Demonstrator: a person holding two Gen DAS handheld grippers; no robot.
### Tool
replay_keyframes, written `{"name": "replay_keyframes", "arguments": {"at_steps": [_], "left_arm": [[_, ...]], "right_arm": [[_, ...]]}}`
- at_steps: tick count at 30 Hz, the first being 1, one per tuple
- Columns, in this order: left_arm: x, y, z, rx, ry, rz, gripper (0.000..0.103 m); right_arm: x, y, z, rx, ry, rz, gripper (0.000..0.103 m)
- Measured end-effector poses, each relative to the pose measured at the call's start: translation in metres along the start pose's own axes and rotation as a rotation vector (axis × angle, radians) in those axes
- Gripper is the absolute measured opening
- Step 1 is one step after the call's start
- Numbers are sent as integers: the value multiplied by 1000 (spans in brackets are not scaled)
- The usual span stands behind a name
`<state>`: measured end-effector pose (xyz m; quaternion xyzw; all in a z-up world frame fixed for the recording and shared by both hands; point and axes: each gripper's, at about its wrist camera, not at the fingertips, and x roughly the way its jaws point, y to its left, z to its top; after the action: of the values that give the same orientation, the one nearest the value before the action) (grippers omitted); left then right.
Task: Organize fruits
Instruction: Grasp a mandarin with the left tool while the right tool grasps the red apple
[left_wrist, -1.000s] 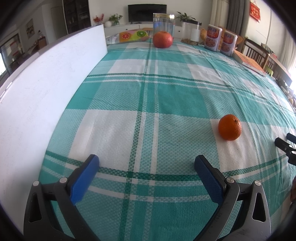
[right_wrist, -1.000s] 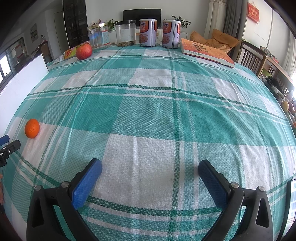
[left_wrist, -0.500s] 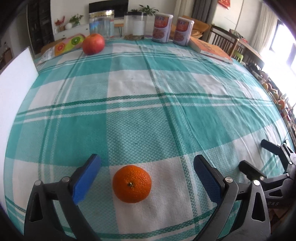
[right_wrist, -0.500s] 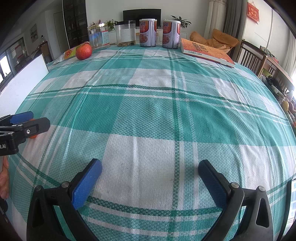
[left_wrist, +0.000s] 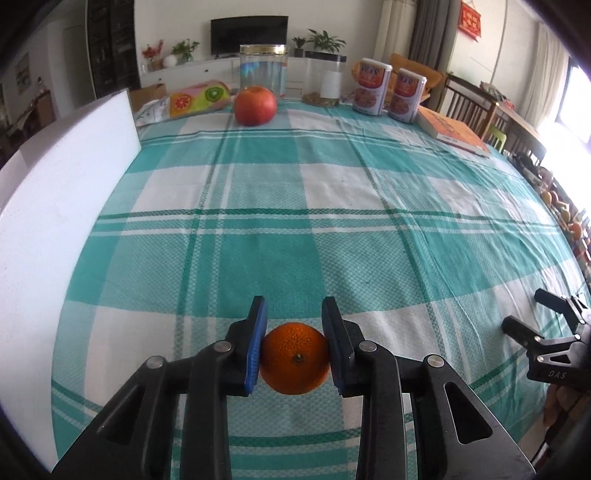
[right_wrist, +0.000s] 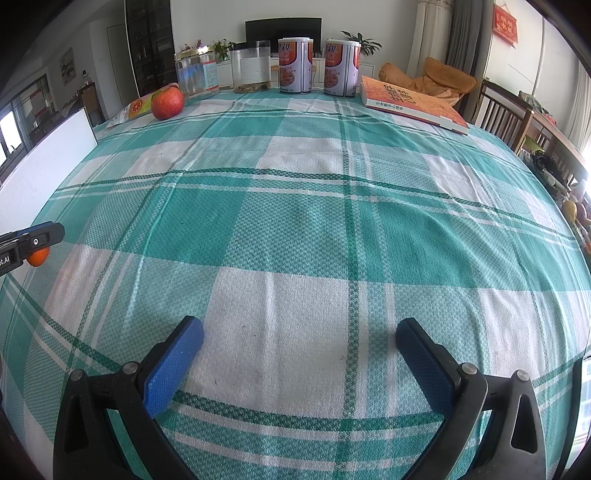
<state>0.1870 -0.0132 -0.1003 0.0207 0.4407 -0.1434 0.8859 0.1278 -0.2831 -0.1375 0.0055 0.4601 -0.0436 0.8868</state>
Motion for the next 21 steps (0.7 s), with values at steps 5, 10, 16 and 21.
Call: {"name": "replay_keyframes", "arguments": {"at_steps": [5, 10, 16, 21], "left_arm": [[9, 1, -13, 47, 7, 4, 36], [11, 13, -16, 22, -13, 47, 91], [16, 8, -17, 38, 8, 79, 95], [16, 8, -18, 41, 11, 85, 97]], "right_arm": [[0, 0, 0, 0, 0, 0, 103], [1, 0, 4, -7, 23, 11, 103], [22, 32, 95, -76, -6, 183, 103], [75, 113, 212, -196, -108, 308, 103]]}}
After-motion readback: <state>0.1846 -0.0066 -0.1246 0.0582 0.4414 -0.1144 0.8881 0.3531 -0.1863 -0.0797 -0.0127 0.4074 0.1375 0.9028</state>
